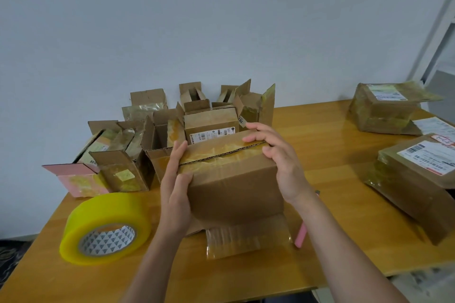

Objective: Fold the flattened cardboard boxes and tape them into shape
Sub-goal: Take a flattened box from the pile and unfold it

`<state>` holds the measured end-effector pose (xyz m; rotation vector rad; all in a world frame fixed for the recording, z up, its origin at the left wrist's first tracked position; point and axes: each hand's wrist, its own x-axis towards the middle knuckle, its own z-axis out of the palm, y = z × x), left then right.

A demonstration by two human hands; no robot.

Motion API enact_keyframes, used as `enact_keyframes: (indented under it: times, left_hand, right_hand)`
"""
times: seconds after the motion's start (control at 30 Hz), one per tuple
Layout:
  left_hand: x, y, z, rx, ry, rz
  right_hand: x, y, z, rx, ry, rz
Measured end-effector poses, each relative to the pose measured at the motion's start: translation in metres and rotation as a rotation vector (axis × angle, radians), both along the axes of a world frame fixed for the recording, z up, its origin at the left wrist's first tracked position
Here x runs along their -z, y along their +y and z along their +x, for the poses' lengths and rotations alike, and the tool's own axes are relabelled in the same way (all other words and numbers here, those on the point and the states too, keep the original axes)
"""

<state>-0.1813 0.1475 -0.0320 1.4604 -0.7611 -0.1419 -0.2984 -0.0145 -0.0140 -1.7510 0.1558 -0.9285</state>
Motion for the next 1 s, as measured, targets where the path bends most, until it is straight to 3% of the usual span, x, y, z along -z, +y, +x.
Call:
enact_keyframes:
  times: [0.1, 0.3, 0.53, 0.7, 1.0]
  left_hand:
    - [-0.001, -0.008, -0.003, 0.023, -0.058, 0.058]
    - [0.001, -0.033, -0.014, 0.076, -0.092, 0.141]
    - [0.015, -0.013, -0.003, 0.083, -0.117, 0.104]
    - [0.018, -0.009, -0.011, 0.048, -0.153, 0.084]
    - [0.016, -0.010, -0.003, 0.049, -0.112, 0.024]
  right_hand:
    - [0.009, -0.011, -0.007, 0.047, -0.038, 0.021]
    - [0.046, -0.021, -0.024, 0.148, -0.037, 0.257]
    - [0.042, -0.015, -0.015, 0.141, 0.060, 0.124]
    - [0.038, -0.020, -0.022, 0.122, 0.065, 0.138]
    - [0.042, -0.016, -0.016, 0.250, 0.029, 0.047]
